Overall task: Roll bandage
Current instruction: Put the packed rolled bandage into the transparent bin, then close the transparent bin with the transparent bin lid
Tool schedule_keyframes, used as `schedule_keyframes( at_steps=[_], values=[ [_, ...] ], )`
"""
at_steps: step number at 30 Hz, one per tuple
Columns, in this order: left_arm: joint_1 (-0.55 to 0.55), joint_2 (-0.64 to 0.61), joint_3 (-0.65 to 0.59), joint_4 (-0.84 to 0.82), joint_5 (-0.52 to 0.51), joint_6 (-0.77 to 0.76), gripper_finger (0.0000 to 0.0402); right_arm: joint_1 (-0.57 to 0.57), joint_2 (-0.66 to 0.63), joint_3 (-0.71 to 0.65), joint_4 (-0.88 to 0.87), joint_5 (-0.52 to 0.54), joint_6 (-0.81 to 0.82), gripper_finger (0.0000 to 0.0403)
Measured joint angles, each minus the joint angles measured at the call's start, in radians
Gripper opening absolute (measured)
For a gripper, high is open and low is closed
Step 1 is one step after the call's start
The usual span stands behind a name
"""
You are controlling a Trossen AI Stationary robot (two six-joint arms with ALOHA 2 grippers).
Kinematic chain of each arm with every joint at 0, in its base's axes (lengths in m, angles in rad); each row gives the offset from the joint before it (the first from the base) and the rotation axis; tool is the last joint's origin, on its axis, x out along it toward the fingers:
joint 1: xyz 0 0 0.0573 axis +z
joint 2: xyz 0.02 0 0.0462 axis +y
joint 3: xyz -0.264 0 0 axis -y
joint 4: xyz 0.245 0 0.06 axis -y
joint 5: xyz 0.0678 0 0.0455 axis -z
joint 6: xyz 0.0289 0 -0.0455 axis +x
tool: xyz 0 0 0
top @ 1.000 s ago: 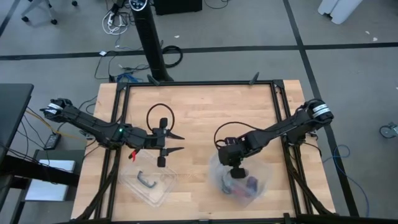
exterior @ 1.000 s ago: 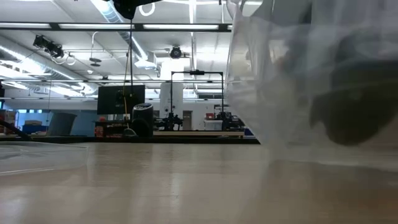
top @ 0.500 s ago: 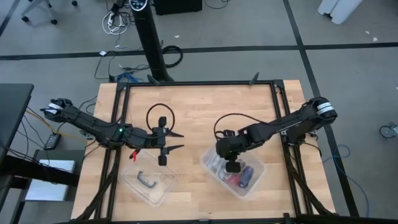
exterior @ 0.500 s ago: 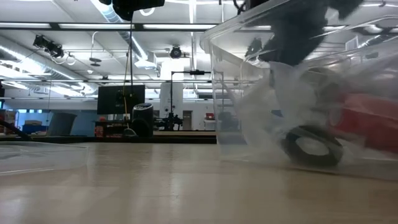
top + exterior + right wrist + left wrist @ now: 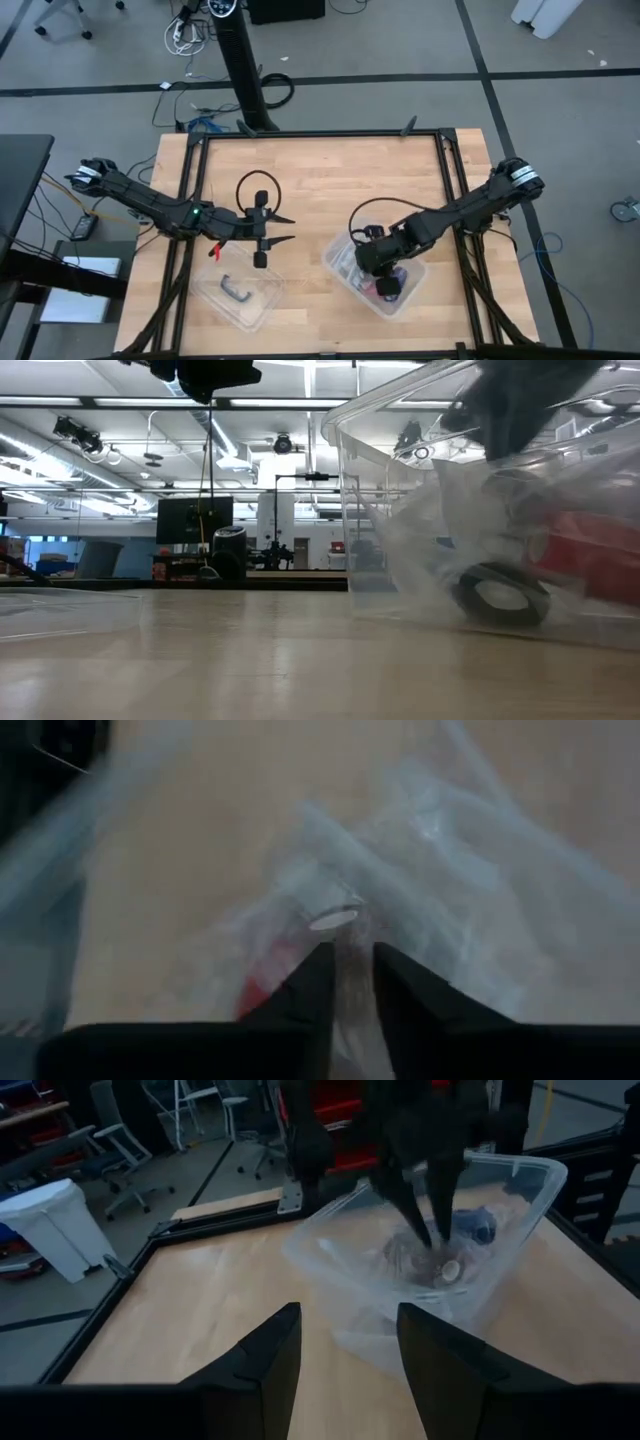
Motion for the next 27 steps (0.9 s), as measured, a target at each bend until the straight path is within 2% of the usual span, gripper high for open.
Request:
schedule_keyframes(
  at_steps=[5, 8, 11, 16, 19, 22, 27],
  values=[
    [0.0, 0.0, -0.045, 0.06, 0.002, -0.017, 0.017, -0.01, 0.028, -0.058, 0.072, -0.012, 0.041, 0.0016],
    [0.0, 0.0, -0.052, 0.073, 0.002, -0.019, 0.017, -0.011, 0.018, -0.043, 0.047, -0.002, 0.049, 0.0008],
    [0.0, 0.0, -0.053, 0.078, 0.002, -0.019, 0.017, -0.009, -0.017, 0.026, -0.053, 0.051, 0.105, 0.0025],
    [0.0, 0.0, -0.053, 0.077, 0.003, -0.019, 0.017, -0.01, -0.076, 0.122, -0.286, 0.197, 0.324, 0.0081],
    [-0.008, -0.006, -0.053, 0.082, 0.002, -0.019, 0.017, -0.012, -0.105, 0.139, -0.394, 0.29, 0.462, 0.0117],
    [-0.027, -0.033, -0.053, 0.091, -0.001, -0.016, 0.017, -0.024, -0.111, 0.138, -0.48, 0.336, 0.559, 0.0146],
    [-0.063, -0.07, -0.053, 0.085, -0.003, -0.014, 0.017, -0.063, -0.087, 0.12, -0.538, 0.368, 0.579, 0.0167]
  ],
)
